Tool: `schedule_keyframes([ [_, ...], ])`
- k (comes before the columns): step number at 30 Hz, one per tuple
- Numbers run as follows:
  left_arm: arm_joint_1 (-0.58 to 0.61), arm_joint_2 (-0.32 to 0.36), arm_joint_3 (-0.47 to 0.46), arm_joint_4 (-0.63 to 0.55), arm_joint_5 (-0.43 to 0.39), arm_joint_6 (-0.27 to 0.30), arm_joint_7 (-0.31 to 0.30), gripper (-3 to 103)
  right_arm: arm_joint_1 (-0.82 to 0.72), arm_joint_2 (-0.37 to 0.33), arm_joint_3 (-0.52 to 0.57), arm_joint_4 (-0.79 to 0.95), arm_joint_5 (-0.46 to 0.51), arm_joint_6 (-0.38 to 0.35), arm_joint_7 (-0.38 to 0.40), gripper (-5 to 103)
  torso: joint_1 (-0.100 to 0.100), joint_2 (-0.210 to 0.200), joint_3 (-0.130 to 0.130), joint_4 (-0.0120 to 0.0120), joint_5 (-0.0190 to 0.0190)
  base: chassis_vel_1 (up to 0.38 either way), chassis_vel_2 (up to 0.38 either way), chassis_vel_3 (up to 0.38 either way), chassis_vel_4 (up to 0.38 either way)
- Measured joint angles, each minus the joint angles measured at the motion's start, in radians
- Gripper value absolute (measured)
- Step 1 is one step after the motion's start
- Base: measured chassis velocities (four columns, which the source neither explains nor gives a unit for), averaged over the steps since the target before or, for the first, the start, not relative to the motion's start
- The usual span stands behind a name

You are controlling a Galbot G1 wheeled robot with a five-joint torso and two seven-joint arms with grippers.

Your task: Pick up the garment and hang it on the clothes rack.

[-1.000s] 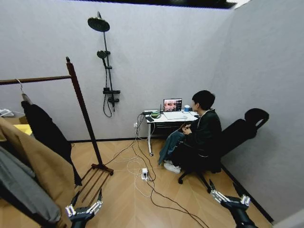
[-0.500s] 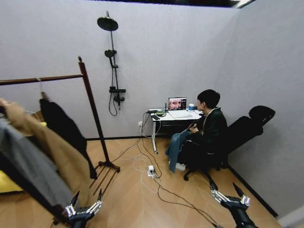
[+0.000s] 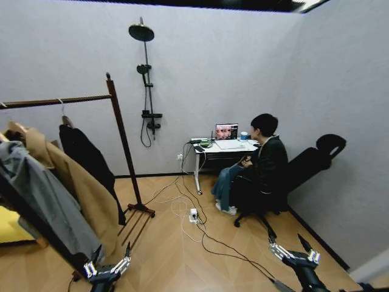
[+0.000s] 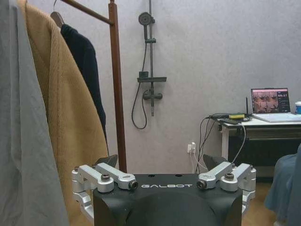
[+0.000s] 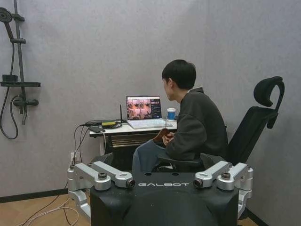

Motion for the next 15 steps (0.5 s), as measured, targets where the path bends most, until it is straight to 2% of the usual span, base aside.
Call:
schedule_keyframes([
  [6,0.000,0.000,0.000,0.000,0.000,0.000,0.001,100,0.000,0.000,0.000,0.000,0.000,0.000,0.000,100,0.000,0.000,0.000,0.0001,-0.0001,-0.008,-0.113,0.029,0.107],
  [15,0.000,0.000,0.000,0.000,0.000,0.000,0.001,100,0.000,0.000,0.000,0.000,0.000,0.000,0.000,100,0.001,-0.001,0.000,0.0003,-0.0004,-0.006,0.028,-0.007,-0.034],
])
